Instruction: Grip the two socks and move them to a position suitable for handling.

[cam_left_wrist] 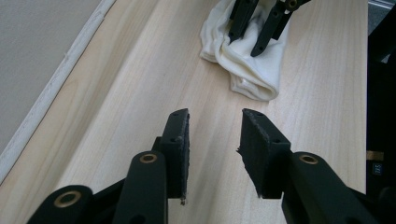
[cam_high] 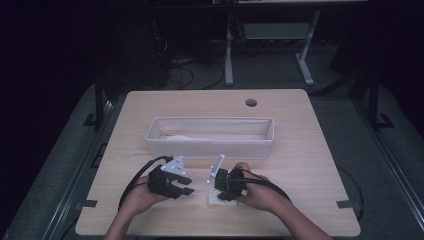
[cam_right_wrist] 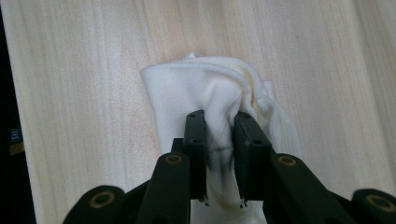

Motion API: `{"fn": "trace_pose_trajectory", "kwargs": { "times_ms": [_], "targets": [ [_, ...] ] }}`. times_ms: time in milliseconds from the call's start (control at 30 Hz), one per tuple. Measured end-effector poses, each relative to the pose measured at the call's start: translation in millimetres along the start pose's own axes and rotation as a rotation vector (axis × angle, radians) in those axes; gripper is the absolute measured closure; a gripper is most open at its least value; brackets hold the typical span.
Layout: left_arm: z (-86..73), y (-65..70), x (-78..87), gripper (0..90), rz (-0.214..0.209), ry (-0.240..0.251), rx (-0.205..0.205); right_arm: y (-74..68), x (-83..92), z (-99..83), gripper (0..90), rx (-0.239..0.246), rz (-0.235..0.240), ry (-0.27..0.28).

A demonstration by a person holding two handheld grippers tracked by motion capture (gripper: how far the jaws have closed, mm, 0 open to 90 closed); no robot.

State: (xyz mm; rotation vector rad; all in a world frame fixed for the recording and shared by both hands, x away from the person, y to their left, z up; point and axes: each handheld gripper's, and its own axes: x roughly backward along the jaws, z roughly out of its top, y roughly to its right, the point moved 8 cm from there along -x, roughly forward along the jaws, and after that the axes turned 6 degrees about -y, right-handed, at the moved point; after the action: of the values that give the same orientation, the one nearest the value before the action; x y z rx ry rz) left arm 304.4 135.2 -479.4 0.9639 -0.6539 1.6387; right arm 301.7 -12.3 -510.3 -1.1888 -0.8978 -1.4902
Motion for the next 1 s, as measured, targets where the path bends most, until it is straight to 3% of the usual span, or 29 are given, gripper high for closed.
{"fn": "trace_pose_trajectory", "kwargs": {
  "times_ms": [300,1000],
  "targets": [
    [-4.5,-3.3,2.2,58.7,0.009,0.008,0.022,3.6,3.9,-0.8,78.3,-0.028,0.054,0.037],
    [-9.2,-9.4,9.4,48.2,0.048,0.014,0.037,9.5,21.4,-6.4,79.8,-0.046,0.096,0.064]
  ]
}}
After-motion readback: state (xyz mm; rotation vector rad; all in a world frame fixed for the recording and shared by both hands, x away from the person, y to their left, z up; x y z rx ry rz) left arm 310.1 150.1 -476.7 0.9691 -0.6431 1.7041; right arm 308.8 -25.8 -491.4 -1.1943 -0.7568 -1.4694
